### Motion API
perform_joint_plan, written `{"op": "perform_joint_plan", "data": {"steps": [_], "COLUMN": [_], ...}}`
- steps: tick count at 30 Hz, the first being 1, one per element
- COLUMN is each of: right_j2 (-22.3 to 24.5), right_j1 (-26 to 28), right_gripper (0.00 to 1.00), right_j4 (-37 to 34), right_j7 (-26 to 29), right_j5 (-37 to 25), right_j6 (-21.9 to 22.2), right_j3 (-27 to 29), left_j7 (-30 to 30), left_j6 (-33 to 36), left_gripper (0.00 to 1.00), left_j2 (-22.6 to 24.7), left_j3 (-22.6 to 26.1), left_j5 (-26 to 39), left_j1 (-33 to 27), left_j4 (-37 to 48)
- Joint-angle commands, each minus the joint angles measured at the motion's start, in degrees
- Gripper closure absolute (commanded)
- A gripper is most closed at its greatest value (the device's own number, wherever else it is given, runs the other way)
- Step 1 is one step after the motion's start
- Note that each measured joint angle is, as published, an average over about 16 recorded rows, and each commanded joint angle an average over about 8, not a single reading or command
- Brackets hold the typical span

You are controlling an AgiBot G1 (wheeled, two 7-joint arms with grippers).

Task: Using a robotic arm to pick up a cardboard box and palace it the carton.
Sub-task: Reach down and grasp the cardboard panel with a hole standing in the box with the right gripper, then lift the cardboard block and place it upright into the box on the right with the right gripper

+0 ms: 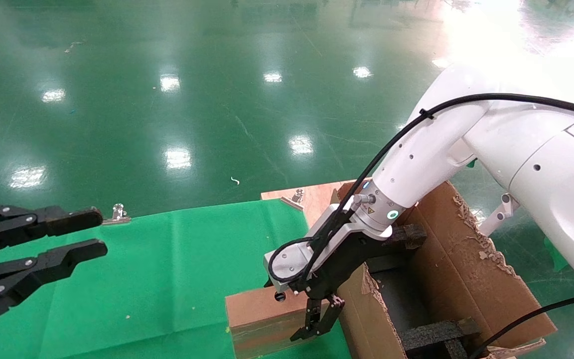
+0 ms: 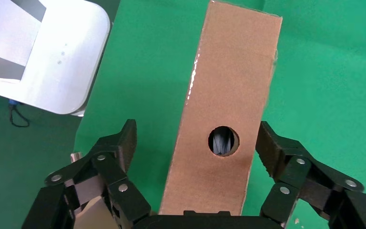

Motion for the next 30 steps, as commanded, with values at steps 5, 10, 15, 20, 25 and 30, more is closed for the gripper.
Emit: {"op": "perform_joint_plan", "data": {"steps": [5,10,15,20,25,30], "right_j2": [0.1,0.2,0.2,0.3,0.3,0.3], "right_j1": [-0.1,-0.2,-0.3,-0.3,-0.3,-0.3], "right_gripper": [1.0,1.0,1.0,1.0,1.0,1.0], "right_j4": [0.2,0.3,0.3,0.4,0.4,0.5], "right_j7": [0.1,0.1,0.1,0.1,0.2,0.2], "right_j5": [-0.2,-0.2,-0.3,-0.3,-0.3,-0.2], "right_j6": [0.0,0.0,0.0,0.0,0.0,0.3], "right_j3": [0.3,0.4,0.5,0.5,0.5,0.4], "left_j7": [0.0,0.0,0.0,0.0,0.0,0.0], "left_j6": [0.0,0.0,0.0,0.0,0.0,0.0], "left_gripper": [0.0,0.0,0.0,0.0,0.0,0.0], "left_j2": [0.0,0.0,0.0,0.0,0.0,0.0], "left_j3": [0.0,0.0,0.0,0.0,0.0,0.0], "left_j5": [0.0,0.0,0.0,0.0,0.0,0.0], "left_j1": [0.0,0.0,0.0,0.0,0.0,0.0], "left_j4": [0.0,0.0,0.0,0.0,0.0,0.0]}}
